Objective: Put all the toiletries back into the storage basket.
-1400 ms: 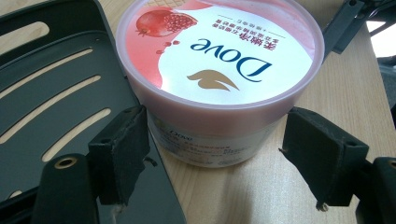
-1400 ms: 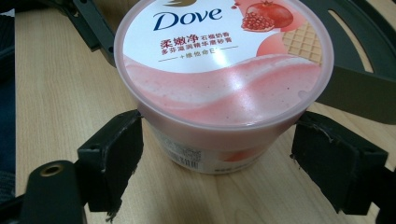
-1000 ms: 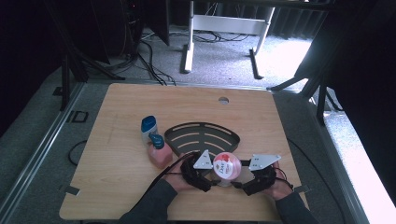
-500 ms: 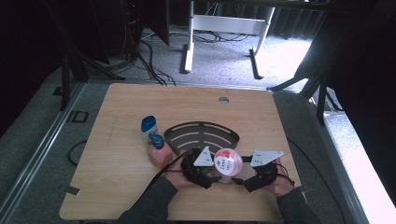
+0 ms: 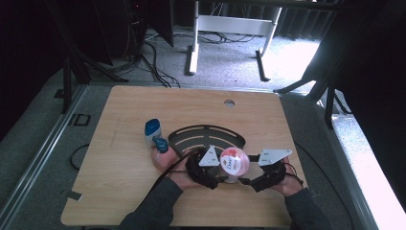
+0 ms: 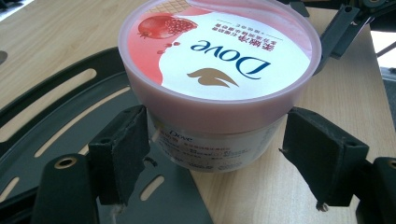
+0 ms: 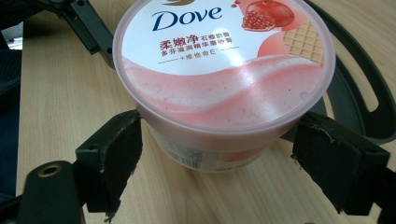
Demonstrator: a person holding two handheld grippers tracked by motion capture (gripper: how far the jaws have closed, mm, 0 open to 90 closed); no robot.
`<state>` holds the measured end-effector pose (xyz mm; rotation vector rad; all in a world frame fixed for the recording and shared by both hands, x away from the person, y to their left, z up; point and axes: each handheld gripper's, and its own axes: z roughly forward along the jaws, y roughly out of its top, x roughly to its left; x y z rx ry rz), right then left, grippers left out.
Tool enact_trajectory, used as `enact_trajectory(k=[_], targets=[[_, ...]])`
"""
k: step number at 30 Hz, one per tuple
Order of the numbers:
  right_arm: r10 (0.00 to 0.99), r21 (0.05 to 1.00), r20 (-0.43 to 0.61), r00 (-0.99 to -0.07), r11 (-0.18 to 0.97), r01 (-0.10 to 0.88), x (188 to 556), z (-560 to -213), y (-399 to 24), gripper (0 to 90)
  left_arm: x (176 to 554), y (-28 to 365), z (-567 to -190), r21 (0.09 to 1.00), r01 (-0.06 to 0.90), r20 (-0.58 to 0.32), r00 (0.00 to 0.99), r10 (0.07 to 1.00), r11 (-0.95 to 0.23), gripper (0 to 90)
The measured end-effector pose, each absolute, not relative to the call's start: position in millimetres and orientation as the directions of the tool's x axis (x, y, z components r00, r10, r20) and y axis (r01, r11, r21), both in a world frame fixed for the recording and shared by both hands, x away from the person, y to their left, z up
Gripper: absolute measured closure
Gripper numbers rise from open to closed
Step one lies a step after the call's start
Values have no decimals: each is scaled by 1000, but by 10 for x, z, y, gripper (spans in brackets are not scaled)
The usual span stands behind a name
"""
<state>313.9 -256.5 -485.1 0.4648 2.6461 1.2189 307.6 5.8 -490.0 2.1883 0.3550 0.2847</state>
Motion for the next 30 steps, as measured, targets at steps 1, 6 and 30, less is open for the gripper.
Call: enact_trajectory(k=[1, 6, 30], targets=[[356, 764, -45, -933, 614, 198, 3156, -4840, -2556, 160, 3085, 65, -4899, 804, 154, 76, 931, 356, -575, 234], [346, 761, -58, -936, 622, 183, 3199, -4814, -2537, 159, 3114, 82, -4893, 809, 164, 67, 928, 366, -564, 234], [323, 744, -79, -943, 649, 160, 3415, -4727, -2502, 147, 3222, 61, -4833, 811, 165, 97, 908, 407, -561, 234]])
